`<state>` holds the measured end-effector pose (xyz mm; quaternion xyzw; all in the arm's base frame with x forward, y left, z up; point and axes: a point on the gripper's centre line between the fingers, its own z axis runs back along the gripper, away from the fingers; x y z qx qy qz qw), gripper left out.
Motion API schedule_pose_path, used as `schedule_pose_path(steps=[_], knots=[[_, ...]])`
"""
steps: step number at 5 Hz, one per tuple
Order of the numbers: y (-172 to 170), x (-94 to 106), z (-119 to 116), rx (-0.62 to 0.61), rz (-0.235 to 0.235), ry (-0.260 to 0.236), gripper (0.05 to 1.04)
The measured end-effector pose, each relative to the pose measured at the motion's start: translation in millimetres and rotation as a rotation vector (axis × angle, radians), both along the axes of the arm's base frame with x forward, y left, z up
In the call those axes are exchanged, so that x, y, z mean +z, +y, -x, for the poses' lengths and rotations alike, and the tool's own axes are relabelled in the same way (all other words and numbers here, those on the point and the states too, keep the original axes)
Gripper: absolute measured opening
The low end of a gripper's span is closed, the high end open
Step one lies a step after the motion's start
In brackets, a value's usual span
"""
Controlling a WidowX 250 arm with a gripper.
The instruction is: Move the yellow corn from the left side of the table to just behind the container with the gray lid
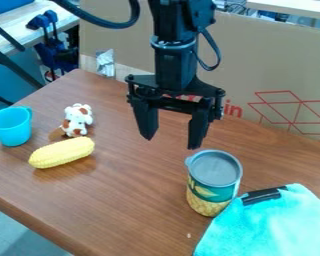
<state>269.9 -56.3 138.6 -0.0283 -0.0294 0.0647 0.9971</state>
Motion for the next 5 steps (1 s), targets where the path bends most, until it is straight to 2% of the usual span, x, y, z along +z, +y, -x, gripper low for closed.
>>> schedule_pose_path(steps=[1,2,3,4,5], knots=[[1.3,-8.6,3.3,0.011,-0.006,0.026,1.001],[37.7,-9.0,17.1,0.247,-0.038,-0.103,1.001],[73.4,-10.7,20.3,0.322,-0.018,-0.150,1.000],[98.7,-13.1,20.9,0.478,-0.053,-0.198,1.000],[116.6,-17.4,12.6,0.728,0.020,-0.269,1.000]])
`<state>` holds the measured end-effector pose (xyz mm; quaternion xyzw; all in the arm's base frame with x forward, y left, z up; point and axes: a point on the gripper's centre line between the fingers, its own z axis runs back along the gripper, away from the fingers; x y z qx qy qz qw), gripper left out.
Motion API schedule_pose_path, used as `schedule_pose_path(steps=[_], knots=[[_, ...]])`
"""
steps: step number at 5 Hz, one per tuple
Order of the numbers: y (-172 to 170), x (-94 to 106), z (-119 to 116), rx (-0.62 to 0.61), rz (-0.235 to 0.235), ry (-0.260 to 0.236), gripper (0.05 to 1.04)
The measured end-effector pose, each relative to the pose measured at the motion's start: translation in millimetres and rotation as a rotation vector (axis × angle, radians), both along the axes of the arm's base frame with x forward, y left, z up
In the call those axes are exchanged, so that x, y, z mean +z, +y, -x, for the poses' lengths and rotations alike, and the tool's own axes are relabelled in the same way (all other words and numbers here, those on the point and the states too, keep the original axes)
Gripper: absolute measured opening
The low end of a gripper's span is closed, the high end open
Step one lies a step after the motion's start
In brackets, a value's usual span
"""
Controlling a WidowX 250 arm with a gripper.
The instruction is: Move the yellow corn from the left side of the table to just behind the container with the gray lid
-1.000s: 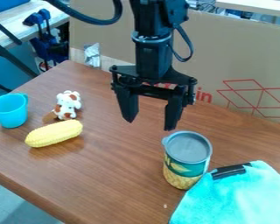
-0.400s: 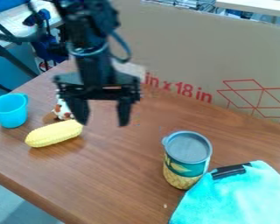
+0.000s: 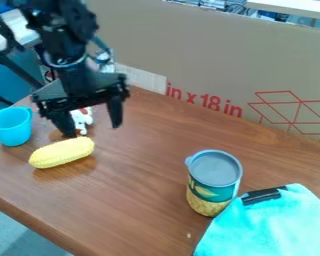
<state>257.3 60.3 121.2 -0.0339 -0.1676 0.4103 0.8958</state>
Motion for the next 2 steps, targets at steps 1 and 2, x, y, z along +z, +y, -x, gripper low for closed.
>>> schedule_pose_path(steps=[1,2], knots=[[12.1,-5.6,-2.1,0.256,0.071,-0.023,1.000],[26.2,-13.9,0.9,0.500,0.134,-0.114,1.000]])
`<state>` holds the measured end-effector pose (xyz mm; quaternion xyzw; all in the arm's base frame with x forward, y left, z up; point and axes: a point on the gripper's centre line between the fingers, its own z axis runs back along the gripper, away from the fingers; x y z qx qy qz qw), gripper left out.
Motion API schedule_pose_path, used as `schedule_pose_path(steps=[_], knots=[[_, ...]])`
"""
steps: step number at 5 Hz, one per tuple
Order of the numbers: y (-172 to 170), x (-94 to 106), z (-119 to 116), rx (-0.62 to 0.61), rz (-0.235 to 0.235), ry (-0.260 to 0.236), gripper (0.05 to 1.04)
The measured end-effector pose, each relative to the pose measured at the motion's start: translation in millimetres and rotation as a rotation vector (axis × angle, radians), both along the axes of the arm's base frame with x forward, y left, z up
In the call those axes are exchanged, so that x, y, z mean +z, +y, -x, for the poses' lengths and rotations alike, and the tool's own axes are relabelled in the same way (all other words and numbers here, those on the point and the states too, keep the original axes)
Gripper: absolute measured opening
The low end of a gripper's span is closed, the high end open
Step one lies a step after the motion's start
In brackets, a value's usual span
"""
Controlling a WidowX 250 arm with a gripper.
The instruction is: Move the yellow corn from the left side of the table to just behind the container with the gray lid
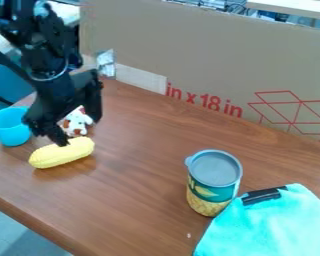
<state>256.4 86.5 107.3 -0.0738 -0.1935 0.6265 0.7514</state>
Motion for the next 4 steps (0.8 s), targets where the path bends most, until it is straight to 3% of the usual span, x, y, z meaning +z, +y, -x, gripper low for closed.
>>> schedule_pose_path(steps=[1,2,3,4], knots=[[8.5,-2.8,-1.0,0.260,0.064,-0.082,1.000],[19.3,-14.8,2.4,0.511,0.108,-0.077,1.000],[36.5,-33.8,8.7,0.755,0.170,-0.034,1.001],[45.1,-45.4,9.6,0.811,0.216,0.079,1.000]])
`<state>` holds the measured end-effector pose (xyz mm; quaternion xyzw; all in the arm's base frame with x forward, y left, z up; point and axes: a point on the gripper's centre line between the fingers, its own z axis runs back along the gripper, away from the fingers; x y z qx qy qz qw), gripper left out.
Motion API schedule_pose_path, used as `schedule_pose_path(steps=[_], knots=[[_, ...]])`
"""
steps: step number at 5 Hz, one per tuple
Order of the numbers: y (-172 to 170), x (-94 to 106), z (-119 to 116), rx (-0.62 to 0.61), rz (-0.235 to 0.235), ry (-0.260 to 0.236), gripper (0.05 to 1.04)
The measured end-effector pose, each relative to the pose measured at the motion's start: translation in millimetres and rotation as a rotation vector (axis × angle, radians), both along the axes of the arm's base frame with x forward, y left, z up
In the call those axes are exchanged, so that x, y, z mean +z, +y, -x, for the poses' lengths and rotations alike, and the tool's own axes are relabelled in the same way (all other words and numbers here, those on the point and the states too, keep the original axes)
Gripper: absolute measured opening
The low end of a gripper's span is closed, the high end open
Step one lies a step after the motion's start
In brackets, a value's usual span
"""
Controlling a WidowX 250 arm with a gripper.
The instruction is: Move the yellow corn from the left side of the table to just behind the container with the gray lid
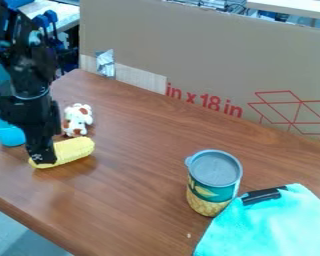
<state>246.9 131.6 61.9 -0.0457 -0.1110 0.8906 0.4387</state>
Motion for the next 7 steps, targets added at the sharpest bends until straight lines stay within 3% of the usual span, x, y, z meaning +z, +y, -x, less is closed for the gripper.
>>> schedule_pose_path(steps=[1,4,5,6,7], knots=[[7.9,-10.2,-0.4,0.063,0.053,0.015,1.000],[13.2,-36.0,-22.8,0.108,0.127,0.083,1.000],[6.3,-36.6,-32.0,0.141,0.137,0.087,0.945],[0.4,-36.7,-32.7,0.093,0.147,0.098,0.689],[-2.3,-26.8,-30.0,-0.012,0.137,0.096,0.671]])
